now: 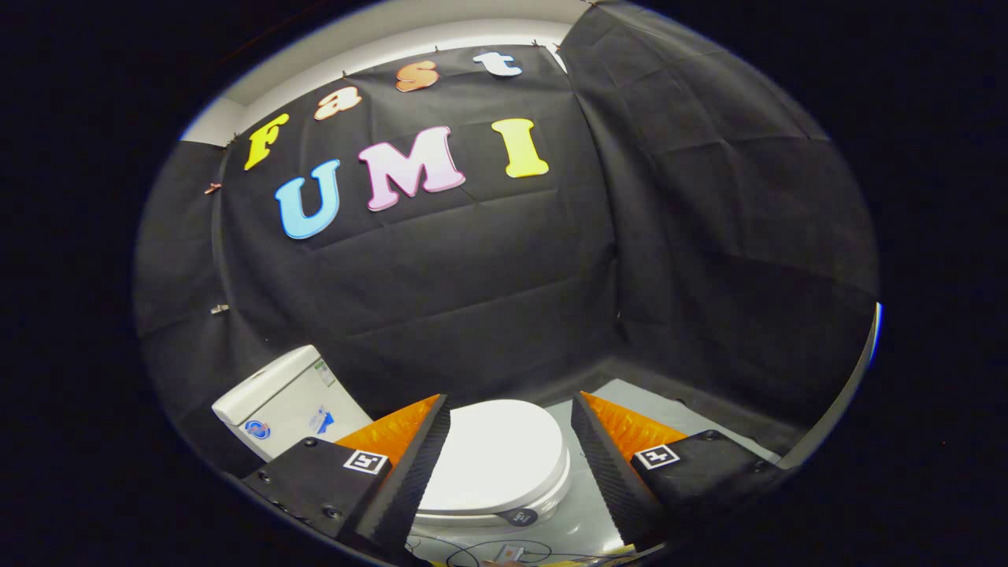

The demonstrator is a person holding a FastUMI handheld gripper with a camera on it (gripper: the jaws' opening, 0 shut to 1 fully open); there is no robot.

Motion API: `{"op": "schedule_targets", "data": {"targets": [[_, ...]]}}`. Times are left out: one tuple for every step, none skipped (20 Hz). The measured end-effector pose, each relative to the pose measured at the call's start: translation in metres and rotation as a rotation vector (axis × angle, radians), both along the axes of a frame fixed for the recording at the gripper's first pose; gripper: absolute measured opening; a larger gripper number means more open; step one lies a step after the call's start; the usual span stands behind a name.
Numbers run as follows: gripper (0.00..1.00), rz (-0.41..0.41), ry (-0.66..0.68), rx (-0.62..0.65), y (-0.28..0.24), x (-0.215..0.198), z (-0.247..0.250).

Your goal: Open the toilet lid.

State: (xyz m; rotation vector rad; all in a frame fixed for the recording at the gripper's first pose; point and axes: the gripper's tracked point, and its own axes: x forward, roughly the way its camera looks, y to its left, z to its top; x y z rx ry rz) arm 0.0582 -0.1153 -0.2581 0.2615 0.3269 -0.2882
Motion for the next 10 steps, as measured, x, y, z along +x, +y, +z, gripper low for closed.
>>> {"op": "schedule_targets", "data": {"targets": [[0.98, -0.007, 0.016, 0.023, 0.0, 0.001, -0.012], [0.98, -0.016, 0.034, 0.049, -0.002, -0.001, -0.026], [0.98, -0.028, 0.051, 0.074, -0.005, -0.002, -0.04], [0.98, -0.039, 0.067, 0.105, -0.006, -0.002, -0.054], [0.98, -0.054, 0.086, 0.138, -0.009, -0.003, -0.07], [0.98, -0.071, 0.105, 0.176, -0.011, -0.005, -0.086], [0.98, -0.086, 0.117, 0.205, -0.013, -0.006, -0.1], [0.97, -0.099, 0.132, 0.226, -0.016, -0.007, -0.113], [0.97, -0.109, 0.15, 0.241, -0.016, -0.009, -0.126], [0.97, -0.115, 0.168, 0.257, -0.016, -0.011, -0.14]]}}
